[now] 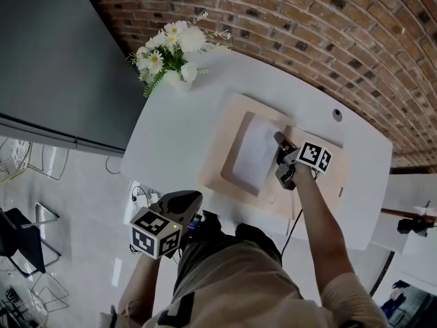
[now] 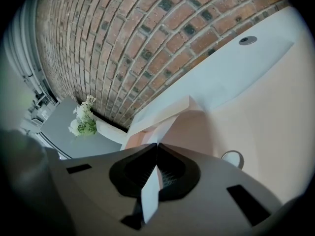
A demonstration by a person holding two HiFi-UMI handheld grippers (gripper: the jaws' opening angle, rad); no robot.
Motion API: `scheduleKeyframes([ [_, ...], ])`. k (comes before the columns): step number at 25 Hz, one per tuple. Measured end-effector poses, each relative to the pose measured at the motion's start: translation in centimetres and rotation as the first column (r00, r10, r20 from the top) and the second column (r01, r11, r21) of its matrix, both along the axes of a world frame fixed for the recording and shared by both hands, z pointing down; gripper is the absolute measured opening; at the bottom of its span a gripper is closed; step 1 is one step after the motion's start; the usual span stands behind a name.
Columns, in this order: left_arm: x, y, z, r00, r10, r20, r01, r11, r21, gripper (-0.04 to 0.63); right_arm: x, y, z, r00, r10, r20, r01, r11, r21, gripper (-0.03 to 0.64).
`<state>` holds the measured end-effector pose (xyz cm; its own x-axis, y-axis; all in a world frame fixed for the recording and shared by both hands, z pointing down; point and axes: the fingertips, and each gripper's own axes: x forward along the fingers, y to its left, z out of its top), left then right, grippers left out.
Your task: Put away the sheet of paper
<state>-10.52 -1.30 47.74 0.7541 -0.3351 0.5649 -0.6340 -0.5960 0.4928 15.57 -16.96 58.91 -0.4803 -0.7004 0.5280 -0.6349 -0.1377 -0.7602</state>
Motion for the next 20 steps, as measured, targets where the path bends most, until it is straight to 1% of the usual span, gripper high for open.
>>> scheduleKeyframes([
  [12,-0.3,0.4,0.3,1.0,-0.014,0.01,0.014,1.0,-0.014,0.017,-0.6,-1.1,0.5,1.0,-0.011,0.005,0.011,1.0,-0.004,0.023],
  [20,-0.4,0.5,0.3,1.0,-0.017,0.016,0.017,1.0,-0.01,0.017,-0.6,-1.0,0.7,1.0,-0.022,0.013,0.023,1.0,-0.008,0.025],
])
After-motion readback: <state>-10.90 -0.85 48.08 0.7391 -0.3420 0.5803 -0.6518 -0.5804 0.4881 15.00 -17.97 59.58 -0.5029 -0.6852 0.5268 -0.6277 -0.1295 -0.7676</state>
